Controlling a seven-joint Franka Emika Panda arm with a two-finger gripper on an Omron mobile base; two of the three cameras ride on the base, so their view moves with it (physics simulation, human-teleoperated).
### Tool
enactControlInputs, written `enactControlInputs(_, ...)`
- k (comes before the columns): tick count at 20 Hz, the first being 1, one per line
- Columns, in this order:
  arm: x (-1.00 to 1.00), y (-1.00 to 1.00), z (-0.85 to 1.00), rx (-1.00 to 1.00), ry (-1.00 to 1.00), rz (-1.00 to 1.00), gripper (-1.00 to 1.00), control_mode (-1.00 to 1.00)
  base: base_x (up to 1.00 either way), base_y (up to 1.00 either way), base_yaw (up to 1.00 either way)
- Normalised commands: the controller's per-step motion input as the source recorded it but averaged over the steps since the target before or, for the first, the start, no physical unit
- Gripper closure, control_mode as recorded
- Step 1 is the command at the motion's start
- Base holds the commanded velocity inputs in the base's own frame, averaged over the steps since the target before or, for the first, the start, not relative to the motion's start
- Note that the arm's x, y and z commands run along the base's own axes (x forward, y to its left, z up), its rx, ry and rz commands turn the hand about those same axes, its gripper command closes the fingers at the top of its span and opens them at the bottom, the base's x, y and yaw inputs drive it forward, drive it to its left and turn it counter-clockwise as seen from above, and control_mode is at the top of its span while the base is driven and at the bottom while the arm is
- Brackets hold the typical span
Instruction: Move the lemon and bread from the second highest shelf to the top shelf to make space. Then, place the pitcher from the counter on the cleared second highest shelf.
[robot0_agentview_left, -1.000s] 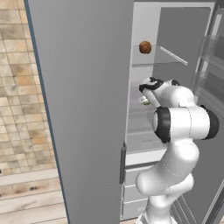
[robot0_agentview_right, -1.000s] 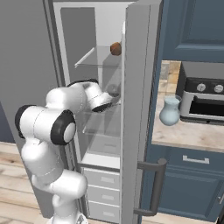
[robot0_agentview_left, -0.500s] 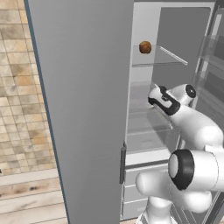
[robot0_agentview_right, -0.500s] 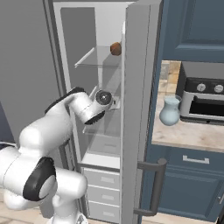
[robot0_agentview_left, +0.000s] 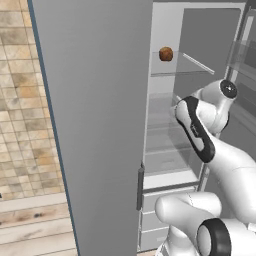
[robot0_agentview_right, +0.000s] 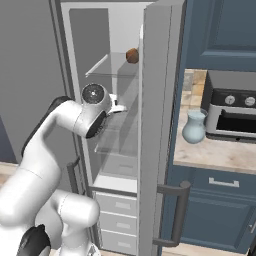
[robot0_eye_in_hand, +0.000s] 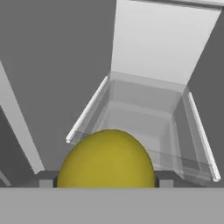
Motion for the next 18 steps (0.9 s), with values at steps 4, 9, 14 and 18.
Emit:
enactControlInputs(4, -0.32, 0.03, 0.77, -0.03, -0.1, -0.06, 1.0, -1.0, 0.0, 0.0, 0.0)
enactControlInputs(9, -0.25, 0.0, 0.56, 0.0, -0.24, -0.07, 1.0, -1.0, 0.0, 0.0, 0.0)
enactControlInputs(14, -0.01, 0.0, 0.56, 0.0, -0.18, -0.06, 1.0, -1.0, 0.0, 0.0, 0.0)
enactControlInputs(18, 0.0, 0.0, 0.55, 0.02, -0.1, -0.06, 1.0, -1.0, 0.0, 0.0, 0.0)
